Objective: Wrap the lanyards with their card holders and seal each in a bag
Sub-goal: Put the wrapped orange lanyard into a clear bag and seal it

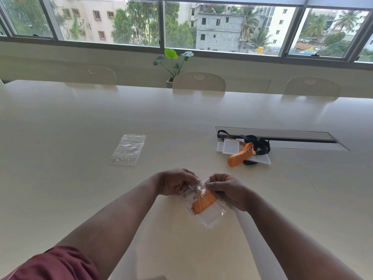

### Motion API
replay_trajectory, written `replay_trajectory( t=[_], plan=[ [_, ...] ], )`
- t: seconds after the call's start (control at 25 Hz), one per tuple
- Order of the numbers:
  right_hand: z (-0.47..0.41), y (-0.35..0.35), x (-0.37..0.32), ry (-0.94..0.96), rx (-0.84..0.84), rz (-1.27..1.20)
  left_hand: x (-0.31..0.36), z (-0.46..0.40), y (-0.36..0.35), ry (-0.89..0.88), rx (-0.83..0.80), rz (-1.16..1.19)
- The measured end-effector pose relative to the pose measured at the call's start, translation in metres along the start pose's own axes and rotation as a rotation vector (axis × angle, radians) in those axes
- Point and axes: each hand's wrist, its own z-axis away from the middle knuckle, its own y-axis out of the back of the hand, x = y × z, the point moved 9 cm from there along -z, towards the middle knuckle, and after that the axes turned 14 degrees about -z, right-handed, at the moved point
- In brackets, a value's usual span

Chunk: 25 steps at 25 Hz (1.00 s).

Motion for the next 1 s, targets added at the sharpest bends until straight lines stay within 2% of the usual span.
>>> replay_trajectory(
  t=[0.36, 0.72, 1.0],
  plan=[
    [-0.0006, -0.003, -0.0006, -0.006, -0.048, 0.045, -0.0014, -0.0011, 0.0001, -0.048, -0.009, -0.034],
    [-0.0034, 0.0005, 0.0039, -0.004, -0.069, 0.048, -0.0015, 0.0021, -0.0023, -0.026, -0.048, 0.112],
    [-0.0057, 0.0016, 0.0058, -0.004, -0.111, 0.046, -0.0003, 0.0033, -0.0048, -0.072, -0.072, 0.059]
  ],
)
